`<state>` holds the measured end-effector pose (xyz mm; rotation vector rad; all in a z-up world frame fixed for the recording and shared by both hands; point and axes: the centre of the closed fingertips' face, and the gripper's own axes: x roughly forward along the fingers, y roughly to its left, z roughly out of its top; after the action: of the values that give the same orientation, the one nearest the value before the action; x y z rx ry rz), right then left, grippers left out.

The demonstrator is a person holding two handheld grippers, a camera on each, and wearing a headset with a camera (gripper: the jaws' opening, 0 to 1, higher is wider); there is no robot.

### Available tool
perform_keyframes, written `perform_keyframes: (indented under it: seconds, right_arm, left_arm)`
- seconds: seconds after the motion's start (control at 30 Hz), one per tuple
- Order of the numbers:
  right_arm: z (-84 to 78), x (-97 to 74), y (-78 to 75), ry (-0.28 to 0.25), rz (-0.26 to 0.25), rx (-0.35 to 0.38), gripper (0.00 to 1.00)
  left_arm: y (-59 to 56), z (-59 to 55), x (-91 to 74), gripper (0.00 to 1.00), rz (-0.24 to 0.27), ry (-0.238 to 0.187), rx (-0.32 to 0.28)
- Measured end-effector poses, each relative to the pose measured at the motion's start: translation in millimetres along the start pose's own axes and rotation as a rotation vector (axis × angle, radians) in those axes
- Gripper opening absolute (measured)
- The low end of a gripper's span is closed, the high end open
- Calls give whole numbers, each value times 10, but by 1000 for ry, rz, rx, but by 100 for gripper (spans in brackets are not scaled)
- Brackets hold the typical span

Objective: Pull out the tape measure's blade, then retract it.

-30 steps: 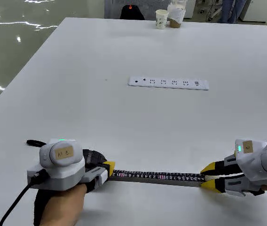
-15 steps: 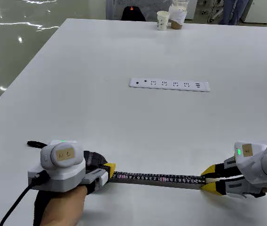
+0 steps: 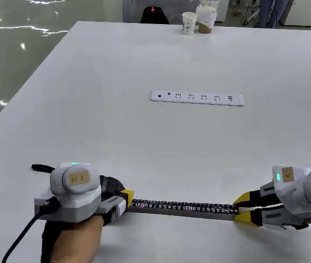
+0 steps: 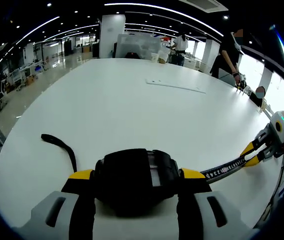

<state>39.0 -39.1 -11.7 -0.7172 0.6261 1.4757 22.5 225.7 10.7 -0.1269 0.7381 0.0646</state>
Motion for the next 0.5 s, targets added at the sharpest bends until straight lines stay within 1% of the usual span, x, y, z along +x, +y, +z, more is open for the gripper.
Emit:
perform_keyframes:
  seconds: [0.1, 0.5]
  right_arm:
    - [-2, 2, -4, 1, 0, -2, 9]
    - [0, -2, 7, 3, 4, 6, 9]
  left_arm:
    - [7, -4, 2, 60, -1, 8, 4]
    - [4, -3, 1, 58, -11, 7, 19]
